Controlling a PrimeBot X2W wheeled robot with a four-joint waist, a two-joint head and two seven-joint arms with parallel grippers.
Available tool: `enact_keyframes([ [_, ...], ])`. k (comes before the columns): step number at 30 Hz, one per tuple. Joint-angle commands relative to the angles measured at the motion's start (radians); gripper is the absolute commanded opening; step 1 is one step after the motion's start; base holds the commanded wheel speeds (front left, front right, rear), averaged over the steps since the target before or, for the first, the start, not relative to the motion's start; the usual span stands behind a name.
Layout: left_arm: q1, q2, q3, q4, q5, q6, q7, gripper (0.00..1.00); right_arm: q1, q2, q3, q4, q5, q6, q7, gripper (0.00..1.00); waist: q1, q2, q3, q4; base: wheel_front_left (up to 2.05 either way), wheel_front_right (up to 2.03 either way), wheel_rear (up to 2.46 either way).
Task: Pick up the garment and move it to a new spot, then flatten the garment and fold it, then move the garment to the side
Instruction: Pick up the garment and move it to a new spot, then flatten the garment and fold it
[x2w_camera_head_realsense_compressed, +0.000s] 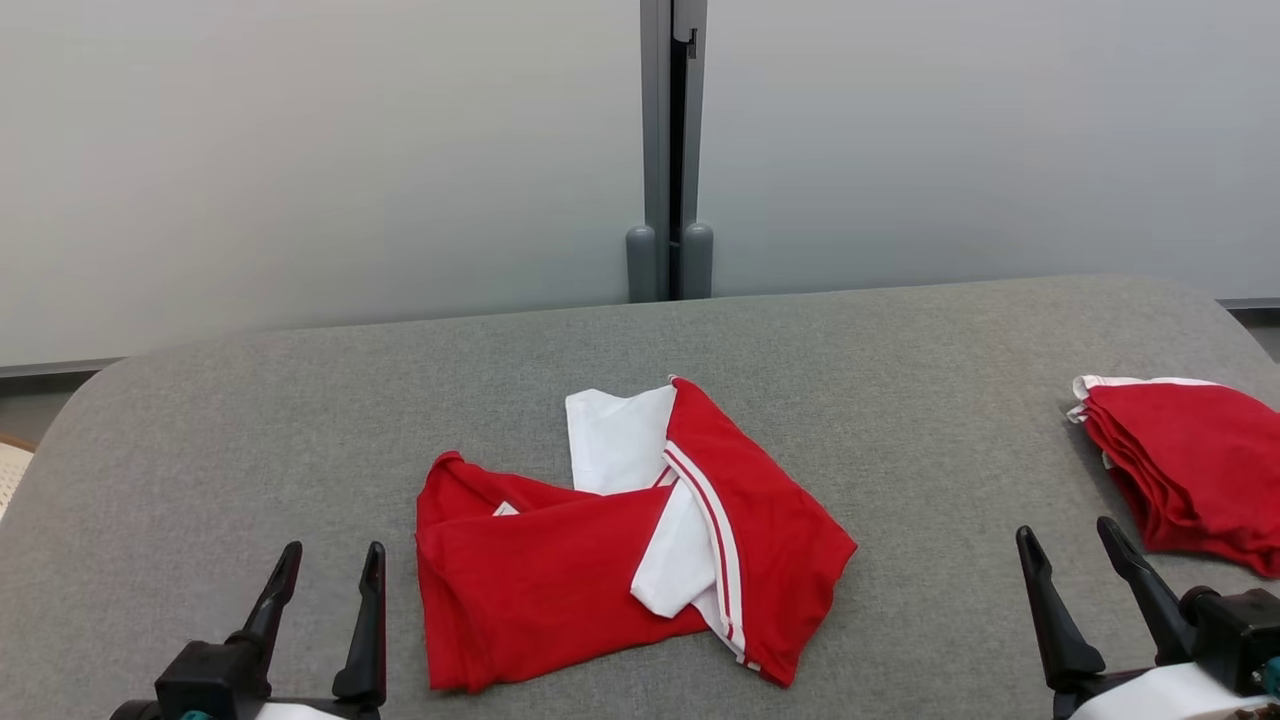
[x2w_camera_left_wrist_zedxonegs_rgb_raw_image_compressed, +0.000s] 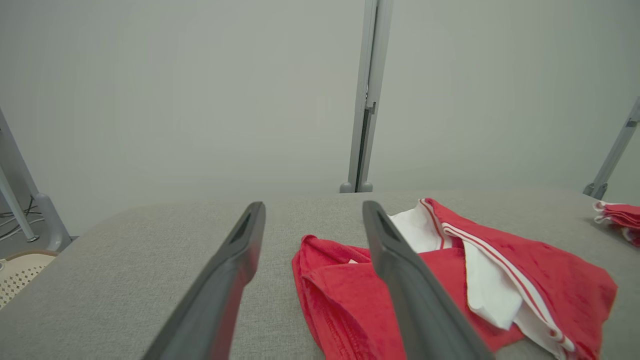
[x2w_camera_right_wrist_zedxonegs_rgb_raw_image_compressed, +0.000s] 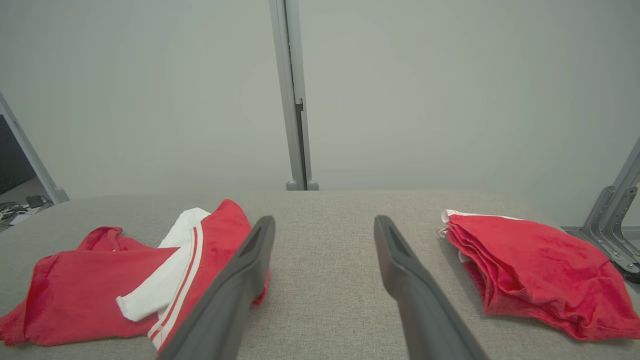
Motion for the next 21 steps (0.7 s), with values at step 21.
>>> enact_keyframes([
  [21,0.023,0.012,-0.015,-0.035,0.001,0.032,0.021,1.00,0.000,-0.004,0.002,-0.016,0.007,0.000,-0.001,1.00,0.0000,0.0000,-0.005,-0.007,0.00,0.00,0.00],
])
